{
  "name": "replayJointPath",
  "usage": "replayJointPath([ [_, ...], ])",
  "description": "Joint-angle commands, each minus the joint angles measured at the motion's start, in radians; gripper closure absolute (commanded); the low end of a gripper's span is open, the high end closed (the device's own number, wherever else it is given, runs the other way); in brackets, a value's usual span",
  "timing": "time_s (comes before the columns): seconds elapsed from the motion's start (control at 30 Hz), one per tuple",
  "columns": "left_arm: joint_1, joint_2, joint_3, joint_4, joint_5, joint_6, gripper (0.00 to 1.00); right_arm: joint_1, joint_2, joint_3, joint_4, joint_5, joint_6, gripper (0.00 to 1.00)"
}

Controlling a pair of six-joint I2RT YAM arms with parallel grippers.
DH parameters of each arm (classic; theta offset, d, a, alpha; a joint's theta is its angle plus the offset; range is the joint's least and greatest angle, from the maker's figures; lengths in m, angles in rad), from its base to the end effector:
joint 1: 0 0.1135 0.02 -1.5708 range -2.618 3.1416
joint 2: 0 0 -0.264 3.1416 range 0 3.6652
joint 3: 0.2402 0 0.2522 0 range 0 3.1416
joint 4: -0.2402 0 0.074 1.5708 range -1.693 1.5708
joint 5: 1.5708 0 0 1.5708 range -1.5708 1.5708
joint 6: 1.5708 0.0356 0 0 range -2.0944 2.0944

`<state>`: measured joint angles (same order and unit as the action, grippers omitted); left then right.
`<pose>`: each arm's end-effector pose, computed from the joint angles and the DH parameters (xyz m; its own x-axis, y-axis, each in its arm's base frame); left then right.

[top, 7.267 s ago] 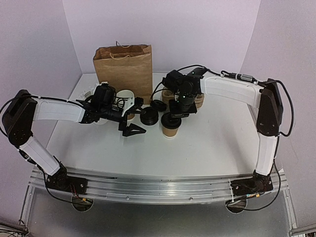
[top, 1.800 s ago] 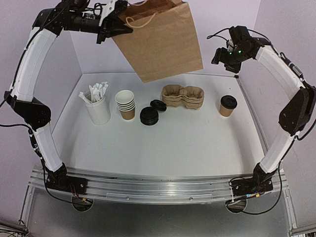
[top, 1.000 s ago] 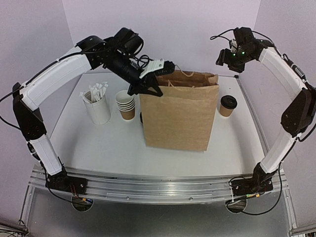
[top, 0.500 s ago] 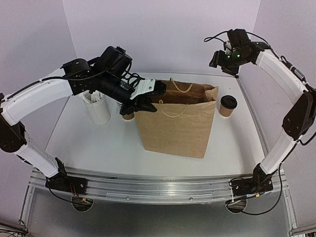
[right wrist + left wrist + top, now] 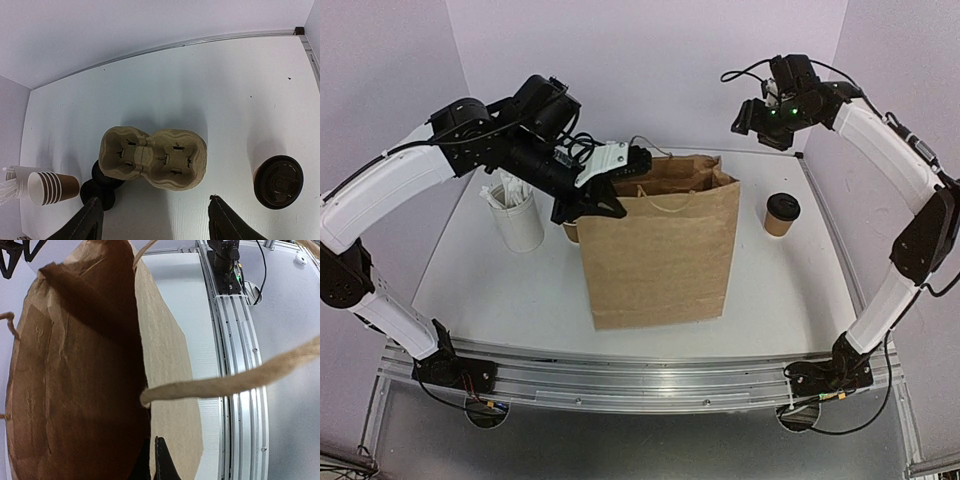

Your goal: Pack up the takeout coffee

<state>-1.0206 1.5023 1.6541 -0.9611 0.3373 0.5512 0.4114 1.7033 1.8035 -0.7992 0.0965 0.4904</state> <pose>0.1516 -0.2698 0.3954 0.1614 0.6821 -0.7133 0.9852 -0.0686 0.1573 0.3463 0.1474 0.3890 -0.6759 0.2166 -0.7045 -0.0137 0.9520 0.3058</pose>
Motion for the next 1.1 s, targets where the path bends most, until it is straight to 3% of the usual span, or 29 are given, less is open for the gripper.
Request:
replayJointPath([
  [0.0, -0.004, -0.052, -0.046, -0.013, 0.036, -0.027, 1.0, 0.006, 0.022, 0.044, 0.028, -0.01, 0.009, 0.32],
  [0.23, -0.004, -0.101, -0.153, 0.011, 0.053, 0.079, 0.97, 0.006, 0.027, 0.019, 0.028, -0.015, 0.022, 0.32],
  [0.37, -0.004, -0.114, -0.155, -0.008, 0.059, 0.083, 0.54, 0.006, 0.041, -0.018, 0.028, -0.009, 0.046, 0.33],
  [0.47, -0.004, -0.126, -0.133, -0.005, 0.02, 0.079, 0.41, 0.007, 0.066, -0.029, 0.028, -0.014, 0.062, 0.36],
  [0.67, 0.008, -0.154, -0.073, -0.022, -0.072, 0.08, 0.25, 0.007, 0.108, -0.022, 0.028, 0.015, 0.088, 0.41],
  [0.8, 0.042, -0.199, -0.054, -0.016, -0.064, 0.076, 0.17, 0.007, 0.143, -0.021, 0.021, 0.048, 0.092, 0.51],
  [1.07, 0.163, -0.221, 0.021, 0.039, -0.021, -0.038, 0.1, -0.01, 0.269, 0.037, -0.033, 0.045, 0.081, 0.66],
])
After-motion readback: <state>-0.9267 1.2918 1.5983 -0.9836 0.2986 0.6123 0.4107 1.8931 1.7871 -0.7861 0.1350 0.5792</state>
